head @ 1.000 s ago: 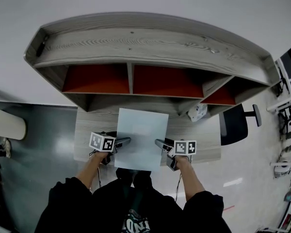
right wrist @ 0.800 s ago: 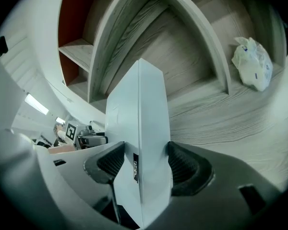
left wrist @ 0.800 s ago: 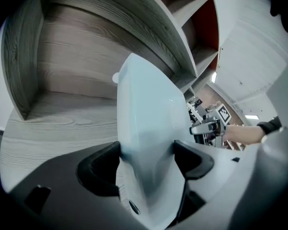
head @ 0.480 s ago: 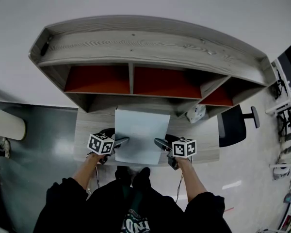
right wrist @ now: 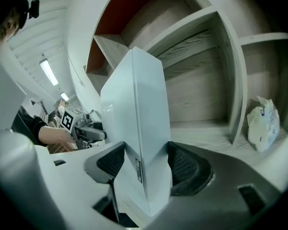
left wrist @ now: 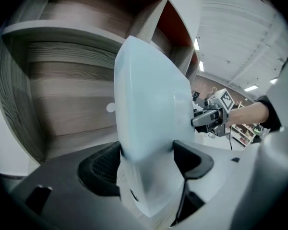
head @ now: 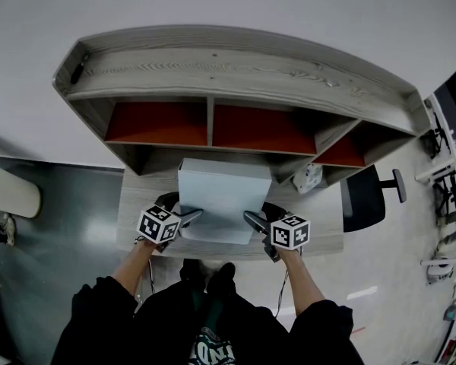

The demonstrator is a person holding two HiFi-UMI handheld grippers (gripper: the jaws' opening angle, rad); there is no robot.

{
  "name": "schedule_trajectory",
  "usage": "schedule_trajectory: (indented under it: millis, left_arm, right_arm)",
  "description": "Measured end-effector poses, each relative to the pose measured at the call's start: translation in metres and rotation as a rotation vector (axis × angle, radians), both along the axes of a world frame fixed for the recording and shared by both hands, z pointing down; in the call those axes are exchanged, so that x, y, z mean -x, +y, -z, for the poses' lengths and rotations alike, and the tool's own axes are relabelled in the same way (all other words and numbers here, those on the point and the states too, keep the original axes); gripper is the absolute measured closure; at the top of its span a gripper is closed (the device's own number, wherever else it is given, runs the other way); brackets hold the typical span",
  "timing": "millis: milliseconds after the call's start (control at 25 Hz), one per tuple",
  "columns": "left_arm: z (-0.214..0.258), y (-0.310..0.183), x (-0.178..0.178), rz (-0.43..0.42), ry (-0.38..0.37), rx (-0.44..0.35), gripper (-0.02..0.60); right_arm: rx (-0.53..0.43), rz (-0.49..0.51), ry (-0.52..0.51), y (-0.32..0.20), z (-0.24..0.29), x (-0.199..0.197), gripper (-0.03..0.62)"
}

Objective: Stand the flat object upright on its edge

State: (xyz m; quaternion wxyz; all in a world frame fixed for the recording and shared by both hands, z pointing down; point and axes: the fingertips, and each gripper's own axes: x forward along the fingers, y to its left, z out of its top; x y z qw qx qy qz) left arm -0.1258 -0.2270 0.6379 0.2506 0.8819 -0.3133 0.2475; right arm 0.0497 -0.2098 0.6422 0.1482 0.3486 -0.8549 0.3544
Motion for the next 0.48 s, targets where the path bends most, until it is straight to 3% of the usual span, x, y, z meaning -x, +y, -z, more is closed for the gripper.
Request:
schedule_trajectory:
  millis: [480]
  left_arm:
    - [0.0056, 0.0033, 0.0016, -0.051, -0.123, -0.140, 0.241]
  right_arm:
    - [-0.160, 0.089, 0.187, -0.0023, 0.0091, 0.0004, 0.330]
